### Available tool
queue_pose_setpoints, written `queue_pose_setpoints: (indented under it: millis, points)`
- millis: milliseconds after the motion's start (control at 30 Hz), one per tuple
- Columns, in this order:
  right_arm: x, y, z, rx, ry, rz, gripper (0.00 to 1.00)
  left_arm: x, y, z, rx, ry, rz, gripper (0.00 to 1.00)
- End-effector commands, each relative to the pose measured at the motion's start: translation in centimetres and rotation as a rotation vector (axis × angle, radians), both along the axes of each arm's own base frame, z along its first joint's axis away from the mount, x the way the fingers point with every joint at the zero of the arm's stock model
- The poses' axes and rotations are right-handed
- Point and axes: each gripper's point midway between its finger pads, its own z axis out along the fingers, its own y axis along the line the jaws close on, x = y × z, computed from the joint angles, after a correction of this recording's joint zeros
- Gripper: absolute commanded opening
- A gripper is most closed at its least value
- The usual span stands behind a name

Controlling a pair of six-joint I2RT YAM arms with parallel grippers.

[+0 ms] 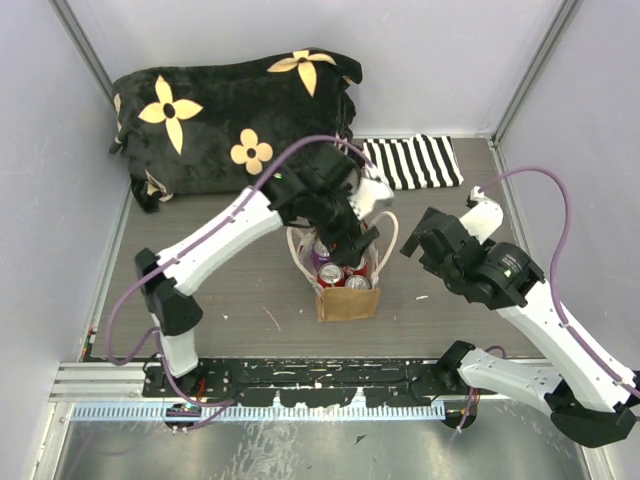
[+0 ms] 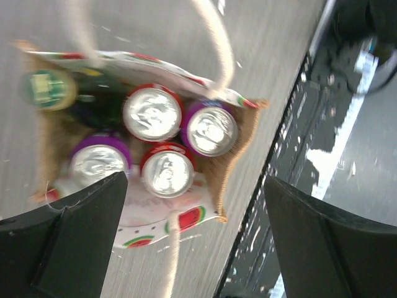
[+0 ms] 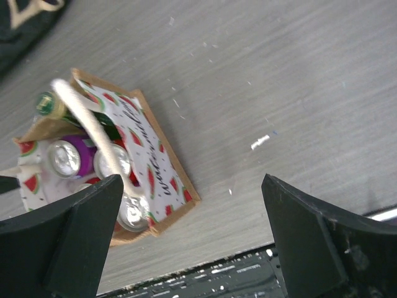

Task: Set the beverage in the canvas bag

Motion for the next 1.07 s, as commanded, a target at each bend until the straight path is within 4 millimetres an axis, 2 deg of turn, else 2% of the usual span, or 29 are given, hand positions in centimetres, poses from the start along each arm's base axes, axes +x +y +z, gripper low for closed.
queue_pose_setpoints:
  millis: [0, 33, 133, 233, 300, 400, 433, 533, 633, 767, 1033]
  points:
    - [5.0, 2.2, 4.8, -0.027, -0.151, 0.076, 1.0, 4.9, 1.3, 8.0, -0.24, -0.097, 0.234, 0.98]
    - [6.4, 2.5, 5.4, -0.032, -0.156, 0.096, 1.0, 5.8, 1.8, 9.0, -0.269, -0.105, 0.269, 0.98]
    - [11.3, 1.7, 7.2, 0.003, -0.19, 0.124, 1.0, 8.7, 4.1, 10.8, -0.326, -0.12, 0.379, 0.98]
    - [14.8, 0.3, 9.0, 0.008, -0.227, 0.125, 1.0, 11.4, 7.1, 10.9, -0.326, -0.111, 0.493, 0.98]
    - [16.2, -0.4, 9.1, 0.003, -0.216, 0.125, 1.0, 12.2, 9.3, 10.5, -0.329, -0.09, 0.563, 0.98]
    - [16.2, -1.9, 8.3, 0.018, -0.203, 0.101, 1.0, 12.8, 12.6, 9.3, -0.288, -0.109, 0.661, 0.98]
    - [15.9, -2.2, 6.9, 0.036, -0.177, 0.103, 1.0, 12.5, 13.5, 8.9, -0.276, -0.106, 0.68, 0.98]
    - [14.8, -3.9, 4.5, 0.077, -0.147, 0.068, 1.0, 11.8, 16.0, 7.8, -0.255, -0.118, 0.743, 0.98]
    - [13.7, -4.6, 2.4, 0.099, -0.112, 0.051, 1.0, 11.1, 17.7, 6.9, -0.239, -0.132, 0.776, 0.98]
    - [13.0, -4.4, 1.0, 0.113, -0.084, 0.054, 1.0, 10.4, 18.5, 6.2, -0.239, -0.121, 0.797, 0.98]
    - [12.4, -4.5, 0.7, 0.099, -0.079, 0.062, 1.0, 10.5, 18.4, 5.6, -0.253, -0.102, 0.798, 0.98]
